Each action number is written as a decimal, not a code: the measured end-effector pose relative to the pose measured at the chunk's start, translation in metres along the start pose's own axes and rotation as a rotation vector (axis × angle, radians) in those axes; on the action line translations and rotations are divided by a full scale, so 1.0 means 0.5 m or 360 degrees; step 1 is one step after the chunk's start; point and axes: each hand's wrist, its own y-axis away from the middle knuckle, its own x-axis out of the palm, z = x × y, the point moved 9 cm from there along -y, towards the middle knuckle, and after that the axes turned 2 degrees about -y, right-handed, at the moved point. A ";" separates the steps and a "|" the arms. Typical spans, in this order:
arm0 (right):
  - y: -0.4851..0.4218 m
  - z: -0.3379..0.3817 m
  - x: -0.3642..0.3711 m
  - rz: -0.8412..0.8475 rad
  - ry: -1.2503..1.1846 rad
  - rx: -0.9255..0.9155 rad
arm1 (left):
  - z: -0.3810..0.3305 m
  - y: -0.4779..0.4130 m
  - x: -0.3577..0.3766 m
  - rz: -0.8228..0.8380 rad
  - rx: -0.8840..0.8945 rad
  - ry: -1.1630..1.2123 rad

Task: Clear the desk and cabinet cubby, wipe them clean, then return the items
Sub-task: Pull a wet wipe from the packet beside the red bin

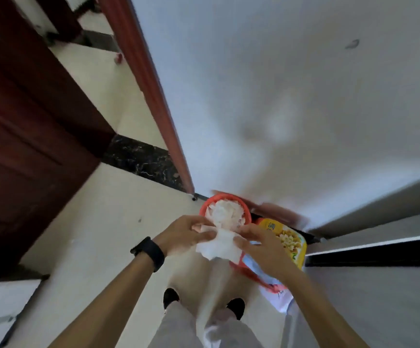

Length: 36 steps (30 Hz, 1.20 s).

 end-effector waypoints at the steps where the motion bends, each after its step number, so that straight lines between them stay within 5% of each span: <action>1: 0.005 0.038 0.013 -0.0011 0.0066 -0.0054 | 0.003 0.042 -0.033 -0.0111 0.0008 0.0001; 9: 0.073 0.289 0.345 0.0283 0.0206 -0.0543 | 0.183 0.439 -0.236 -0.1121 -0.0012 0.0524; 13: 0.190 0.354 0.621 0.0742 0.0406 -0.0751 | 0.369 0.671 -0.278 -0.1453 -0.0101 0.0920; 18: 0.426 0.405 0.961 0.0927 0.0759 -0.1249 | 0.581 0.977 -0.287 -0.1777 -0.0282 0.0974; 28: 0.802 0.419 1.463 0.1552 0.0505 -0.1038 | 0.862 1.472 -0.194 -0.2228 -0.0212 0.1197; 32: 0.907 0.370 1.622 0.1986 0.0492 -0.0628 | 0.956 1.600 -0.136 -0.2415 -0.0703 0.0622; 36: 0.980 0.343 1.768 0.2146 0.0616 -0.0675 | 1.041 1.726 -0.116 -0.2811 -0.0996 0.0317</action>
